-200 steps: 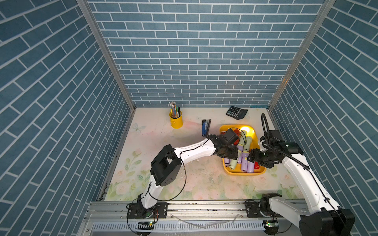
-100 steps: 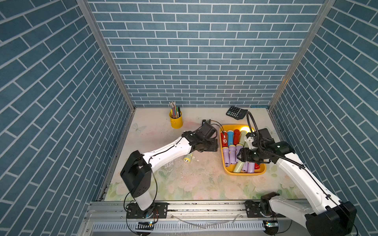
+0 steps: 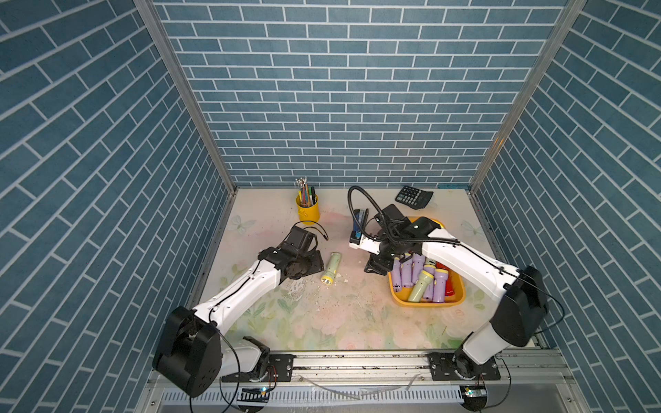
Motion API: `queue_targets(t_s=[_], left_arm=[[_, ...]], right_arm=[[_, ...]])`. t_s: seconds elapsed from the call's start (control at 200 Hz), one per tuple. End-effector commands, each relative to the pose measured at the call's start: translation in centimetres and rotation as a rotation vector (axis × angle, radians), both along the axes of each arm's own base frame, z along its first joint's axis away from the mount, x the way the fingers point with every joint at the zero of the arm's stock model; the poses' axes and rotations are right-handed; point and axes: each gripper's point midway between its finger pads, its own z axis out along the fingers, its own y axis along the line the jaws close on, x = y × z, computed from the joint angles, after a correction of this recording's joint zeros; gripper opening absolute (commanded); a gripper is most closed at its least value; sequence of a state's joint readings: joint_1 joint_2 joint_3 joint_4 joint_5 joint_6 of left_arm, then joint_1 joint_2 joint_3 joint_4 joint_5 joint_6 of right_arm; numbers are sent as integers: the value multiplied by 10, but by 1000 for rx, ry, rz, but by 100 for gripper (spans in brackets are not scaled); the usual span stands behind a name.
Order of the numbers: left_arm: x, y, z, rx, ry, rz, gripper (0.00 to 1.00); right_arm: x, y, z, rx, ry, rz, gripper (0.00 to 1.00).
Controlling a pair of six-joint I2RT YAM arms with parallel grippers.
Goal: Put the flashlights into the storage boxes
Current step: Pick up the flashlight from the center of the board.
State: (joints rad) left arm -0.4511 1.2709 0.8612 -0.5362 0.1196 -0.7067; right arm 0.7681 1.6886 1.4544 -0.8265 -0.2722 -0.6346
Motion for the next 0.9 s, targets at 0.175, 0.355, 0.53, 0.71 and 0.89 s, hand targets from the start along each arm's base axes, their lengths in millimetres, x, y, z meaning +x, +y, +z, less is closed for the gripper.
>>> queue_targets(t_s=[0.175,0.355,0.53,0.71,0.89], left_arm=[[0,35,-12,-112,28,110,65],[-2,56,-17,-127,40,166,65],[-4,65,-24,-132,67,176,65],[-5,70,-28,-127,77,186,65],[-4,71,-32,-122,90,174,65]], right_arm=[[15,40,-42,-121,-59,470,73],[21,66,-58,-104,-50,533,73],[18,88,-79,-106,-11,590,73],[17,98,-93,-110,1,619,72],[21,98,-111,-143,14,622,72]])
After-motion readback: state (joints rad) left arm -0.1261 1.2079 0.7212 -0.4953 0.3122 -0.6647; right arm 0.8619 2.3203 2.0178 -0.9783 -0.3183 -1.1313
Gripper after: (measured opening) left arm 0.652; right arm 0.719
